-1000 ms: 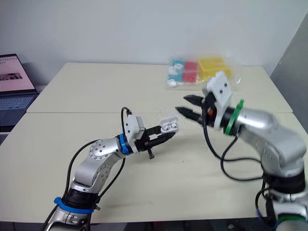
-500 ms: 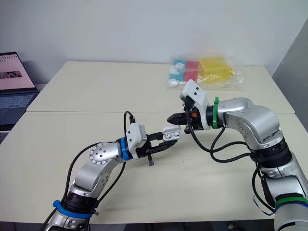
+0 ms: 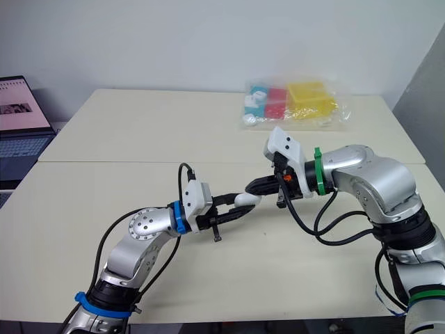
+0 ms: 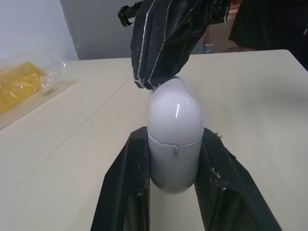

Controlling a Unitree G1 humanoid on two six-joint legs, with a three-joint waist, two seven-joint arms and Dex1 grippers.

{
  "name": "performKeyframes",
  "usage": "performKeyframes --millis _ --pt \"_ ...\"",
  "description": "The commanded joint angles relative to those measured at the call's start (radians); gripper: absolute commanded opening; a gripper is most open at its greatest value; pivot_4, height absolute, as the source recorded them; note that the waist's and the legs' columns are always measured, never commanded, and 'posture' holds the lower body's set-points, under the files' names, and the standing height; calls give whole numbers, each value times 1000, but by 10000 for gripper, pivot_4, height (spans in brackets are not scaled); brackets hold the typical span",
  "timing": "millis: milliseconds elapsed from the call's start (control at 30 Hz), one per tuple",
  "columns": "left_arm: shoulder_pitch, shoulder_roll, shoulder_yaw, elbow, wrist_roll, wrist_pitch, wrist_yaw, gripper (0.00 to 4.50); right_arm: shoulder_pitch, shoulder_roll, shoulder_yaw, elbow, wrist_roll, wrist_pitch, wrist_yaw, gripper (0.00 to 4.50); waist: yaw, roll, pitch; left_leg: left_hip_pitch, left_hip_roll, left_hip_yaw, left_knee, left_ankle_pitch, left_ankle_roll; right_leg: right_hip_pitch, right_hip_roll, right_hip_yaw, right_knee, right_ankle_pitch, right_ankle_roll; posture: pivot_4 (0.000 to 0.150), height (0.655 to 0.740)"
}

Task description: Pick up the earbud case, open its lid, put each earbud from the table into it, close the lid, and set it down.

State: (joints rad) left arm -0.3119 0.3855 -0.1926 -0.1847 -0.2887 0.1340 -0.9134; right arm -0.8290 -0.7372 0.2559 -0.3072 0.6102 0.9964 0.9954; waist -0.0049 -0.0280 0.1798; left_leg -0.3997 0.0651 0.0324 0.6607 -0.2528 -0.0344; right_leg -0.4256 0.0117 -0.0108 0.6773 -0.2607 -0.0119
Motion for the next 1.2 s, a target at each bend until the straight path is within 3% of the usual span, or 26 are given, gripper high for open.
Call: performKeyframes --millis 33,200,367,467,600,700,867,1033,1200 --pt "-16 -11 22 -50 -23 -13 18 8262 28 -12 10 -27 -12 -5 12 0 0 0 0 0 0 0 0 0 0 0 0 0 0 0 0 1500 7354" --pt "-21 -15 21 -58 -61 117 39 8262 80 -16 -58 -41 -68 -116 -39 0 0 0 0 0 0 0 0 0 0 0 0 0 0 0 0 1500 7354" --pt "-57 -32 19 -58 -196 468 87 8262 208 -34 -136 -41 -261 -448 -124 0 2 -1 0 0 -1 0 0 0 0 0 0 0 0 0 1 1500 7354" --pt "-117 -72 22 30 -235 637 138 8262 297 -65 -167 -90 -269 -451 -122 0 3 -1 0 0 -1 0 1 0 0 0 0 0 0 0 1 1500 7354" --pt "-154 -84 -6 156 -189 648 138 8262 415 -100 -163 -198 -269 -501 -78 0 0 -1 0 1 -1 -1 0 0 0 1 0 -1 0 0 1 1500 7354" --pt "-174 -100 11 206 -197 681 145 8262 433 -69 -167 -234 -257 -484 -102 0 -13 -1 1 2 -1 -1 0 0 0 1 1 1 1 0 1 1500 7354" --pt "-195 -98 29 243 -210 741 141 8262 481 -128 -117 -257 -316 -492 -54 0 -12 -1 1 2 -1 -2 1 0 0 2 1 -1 2 0 1 1500 7354" --pt "-201 -67 49 257 -213 810 148 24042 491 -177 -112 -267 -307 -447 -12 0 -13 -1 1 2 -1 -2 1 0 0 2 0 0 2 0 1 1500 7354" --pt "-146 51 55 160 -221 820 101 40134 475 -181 -142 -273 -277 -413 -6 0 -26 -1 1 5 -1 -2 0 0 0 3 1 0 3 0 1 1500 7354"
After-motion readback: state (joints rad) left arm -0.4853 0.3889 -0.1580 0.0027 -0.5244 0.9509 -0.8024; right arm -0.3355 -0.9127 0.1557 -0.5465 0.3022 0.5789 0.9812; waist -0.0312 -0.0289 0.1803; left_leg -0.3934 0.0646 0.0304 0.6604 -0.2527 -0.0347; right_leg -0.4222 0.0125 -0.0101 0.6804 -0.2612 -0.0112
